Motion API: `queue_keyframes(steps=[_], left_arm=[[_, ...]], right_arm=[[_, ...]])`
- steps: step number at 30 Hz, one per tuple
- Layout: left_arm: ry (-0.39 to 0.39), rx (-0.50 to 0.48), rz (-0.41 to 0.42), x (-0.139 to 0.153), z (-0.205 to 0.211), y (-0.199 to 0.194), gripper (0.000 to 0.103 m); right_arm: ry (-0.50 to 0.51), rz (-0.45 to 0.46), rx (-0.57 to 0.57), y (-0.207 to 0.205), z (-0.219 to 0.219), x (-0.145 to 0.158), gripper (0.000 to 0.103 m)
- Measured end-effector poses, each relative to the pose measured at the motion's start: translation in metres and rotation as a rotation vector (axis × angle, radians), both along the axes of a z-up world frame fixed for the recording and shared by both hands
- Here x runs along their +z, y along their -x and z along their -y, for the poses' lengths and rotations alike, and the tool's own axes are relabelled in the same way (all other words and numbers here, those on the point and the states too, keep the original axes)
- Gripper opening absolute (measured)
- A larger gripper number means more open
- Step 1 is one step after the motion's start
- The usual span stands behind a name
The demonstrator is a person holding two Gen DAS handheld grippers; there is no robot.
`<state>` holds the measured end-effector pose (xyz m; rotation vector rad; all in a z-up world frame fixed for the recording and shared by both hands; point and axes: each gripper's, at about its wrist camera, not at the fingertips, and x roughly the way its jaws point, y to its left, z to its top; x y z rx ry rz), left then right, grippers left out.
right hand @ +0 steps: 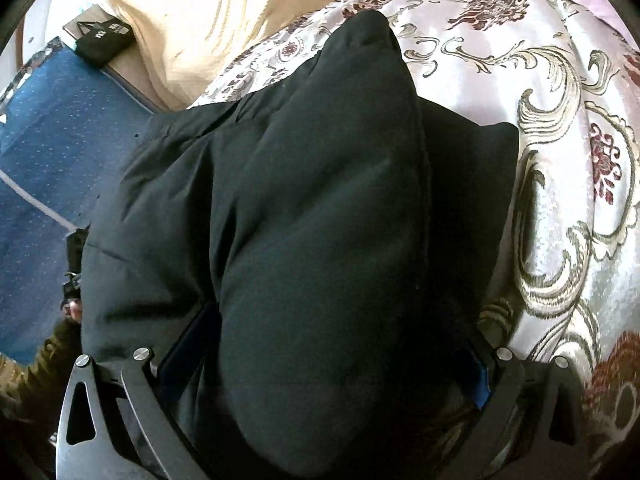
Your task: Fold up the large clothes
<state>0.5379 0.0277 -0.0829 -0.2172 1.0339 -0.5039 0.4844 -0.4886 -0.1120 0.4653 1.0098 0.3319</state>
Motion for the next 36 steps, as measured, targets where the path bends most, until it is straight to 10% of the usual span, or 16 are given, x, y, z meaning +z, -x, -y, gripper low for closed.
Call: queue_keyframes(steps=[5,14,27,36], left_arm=[[-0.064,0.059,0.011,0.015,0.011,0.008,0.076],[-0.197,0.116,0.09,0.056,0.024,0.027,0.021],[-0.226,0.155,0.168,0.131,0.005,0.094,0.015],[-0.258,0.166,0.165,0.145,-0.014,0.159,0.015]], right_arm=[[0.032,-0.026,-0.039,0.0,-0.019,0.006,0.094],[0.122,0.014,-0.109,0.009,-0.048,0.054,0.031],[0.19,0.148,-0.08,0.06,-0.072,0.155,0.021],[0.21,0.153,-0.032,0.129,-0.091,0.169,0.021]])
